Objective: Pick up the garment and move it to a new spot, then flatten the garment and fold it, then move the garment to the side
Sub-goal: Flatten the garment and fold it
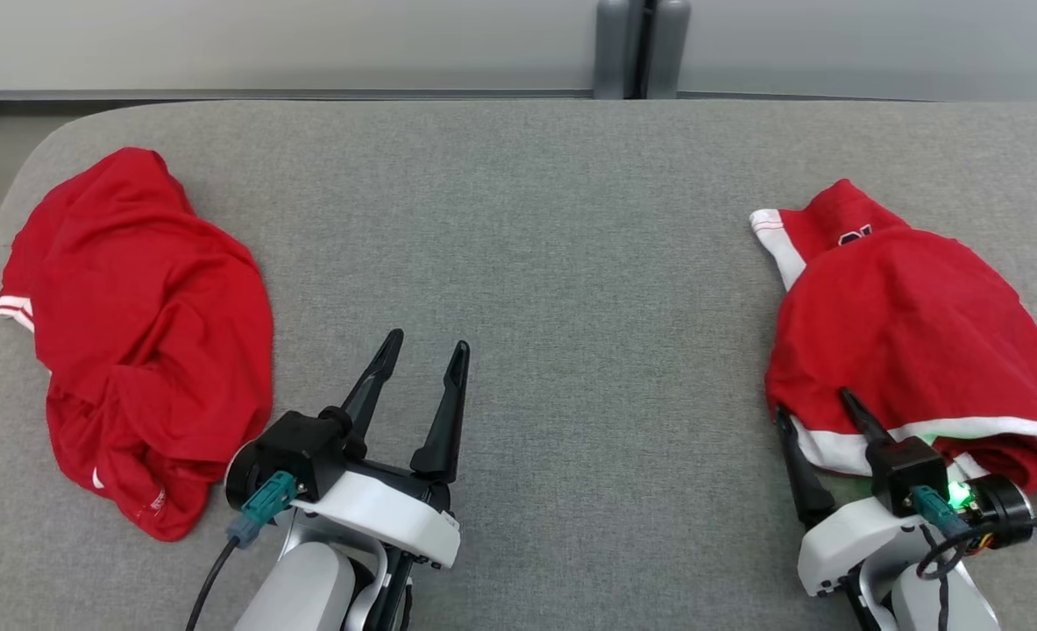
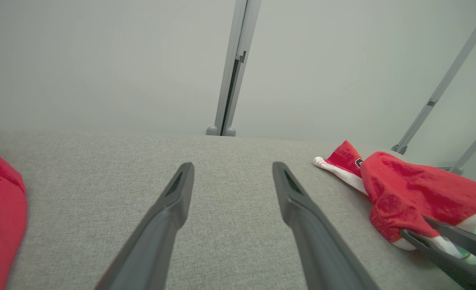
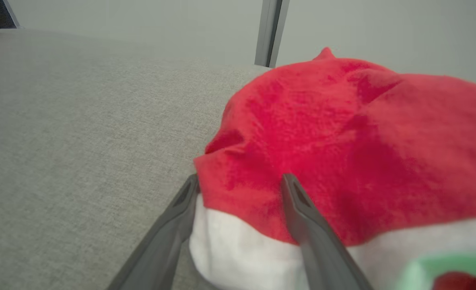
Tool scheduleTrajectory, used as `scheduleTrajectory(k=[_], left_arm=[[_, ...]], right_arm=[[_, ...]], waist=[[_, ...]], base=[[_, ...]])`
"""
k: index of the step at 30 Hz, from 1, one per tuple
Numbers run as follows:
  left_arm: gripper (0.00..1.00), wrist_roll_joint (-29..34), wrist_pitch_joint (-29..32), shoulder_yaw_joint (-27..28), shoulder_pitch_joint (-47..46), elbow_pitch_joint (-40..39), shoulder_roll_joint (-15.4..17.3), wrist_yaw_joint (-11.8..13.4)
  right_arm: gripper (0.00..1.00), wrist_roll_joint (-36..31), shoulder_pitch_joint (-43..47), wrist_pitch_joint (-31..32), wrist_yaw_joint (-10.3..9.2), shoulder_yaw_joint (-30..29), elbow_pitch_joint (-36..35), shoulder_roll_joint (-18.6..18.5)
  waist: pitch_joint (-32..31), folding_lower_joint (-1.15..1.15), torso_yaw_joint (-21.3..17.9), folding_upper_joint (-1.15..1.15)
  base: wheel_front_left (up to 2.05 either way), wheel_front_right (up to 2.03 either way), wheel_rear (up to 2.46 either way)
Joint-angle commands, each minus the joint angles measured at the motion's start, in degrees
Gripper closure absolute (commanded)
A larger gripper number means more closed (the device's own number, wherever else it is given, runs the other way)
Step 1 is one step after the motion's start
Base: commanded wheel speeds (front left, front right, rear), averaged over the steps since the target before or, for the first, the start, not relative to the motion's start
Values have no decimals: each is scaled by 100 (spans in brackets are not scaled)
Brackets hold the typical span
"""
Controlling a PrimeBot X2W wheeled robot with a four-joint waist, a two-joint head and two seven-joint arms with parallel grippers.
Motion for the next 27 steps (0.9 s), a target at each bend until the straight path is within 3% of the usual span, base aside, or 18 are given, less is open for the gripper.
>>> scheduleTrajectory(k=[1,2,7,18,23,27], left_arm=[[0,-37,-13,-15,-68,-21,21,26],[0,-51,-13,-23,-71,-24,19,26],[0,-74,-13,-15,-62,-8,20,47],[0,-78,-13,-34,-54,3,20,60],[0,-107,-13,-98,-92,-6,23,61],[0,-162,-13,-151,-131,-23,19,79]], right_arm=[[62,-100,-107,61,-1,-177,197,18],[100,-168,-162,54,-1,-264,272,31],[100,-13,-335,-89,-1,-267,191,147],[100,819,-661,-117,-1,998,-964,78],[100,1035,-1343,-119,0,1892,-765,-25],[100,1093,-1873,-118,0,2273,-438,-4]], waist=[[72,0,142,0],[82,0,176,0],[89,0,250,0],[10,0,255,0],[53,0,378,0],[122,0,540,0]], base=[[0,0,0],[0,0,0],[0,0,0],[0,0,0],[0,0,0],[0,0,0]])
